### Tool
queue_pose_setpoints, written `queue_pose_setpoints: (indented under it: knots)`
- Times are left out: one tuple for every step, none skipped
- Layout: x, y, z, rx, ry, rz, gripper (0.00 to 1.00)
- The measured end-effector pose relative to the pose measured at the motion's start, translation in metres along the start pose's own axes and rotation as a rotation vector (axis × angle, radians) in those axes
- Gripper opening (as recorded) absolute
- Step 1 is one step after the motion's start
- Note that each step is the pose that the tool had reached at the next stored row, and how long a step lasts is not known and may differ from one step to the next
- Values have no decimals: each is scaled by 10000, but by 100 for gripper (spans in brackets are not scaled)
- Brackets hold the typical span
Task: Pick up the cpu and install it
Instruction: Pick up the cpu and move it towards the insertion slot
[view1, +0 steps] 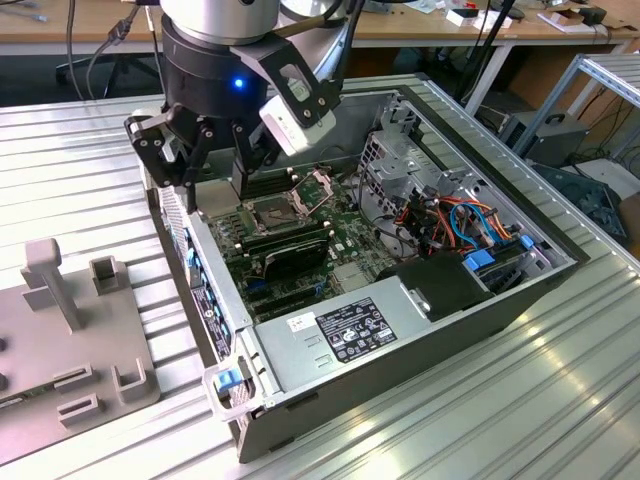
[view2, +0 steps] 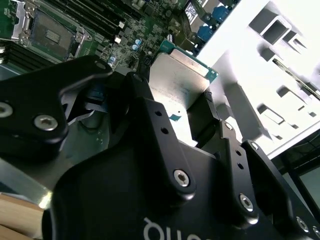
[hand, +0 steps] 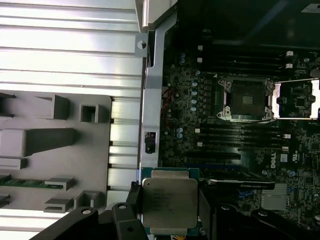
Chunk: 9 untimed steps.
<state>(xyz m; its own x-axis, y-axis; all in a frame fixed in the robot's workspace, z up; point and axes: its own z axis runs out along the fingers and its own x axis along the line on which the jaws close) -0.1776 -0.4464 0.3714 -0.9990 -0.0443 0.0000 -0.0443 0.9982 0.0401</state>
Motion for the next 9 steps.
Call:
queue_pose_setpoints:
  knots:
    - [-9, 0, 0, 0, 0, 0, 55]
    - [-18, -1, 0, 0, 0, 0, 55]
    - [-27, -1, 0, 0, 0, -1, 55]
    - [-34, -2, 1, 0, 0, -1, 55]
    - [-39, -2, 1, 0, 0, 0, 55]
    - [-51, -3, 1, 0, 0, 0, 55]
    - [-57, -3, 1, 0, 0, -1, 55]
    - [-62, -3, 1, 0, 0, 0, 55]
    - [-68, -3, 1, 0, 0, 0, 55]
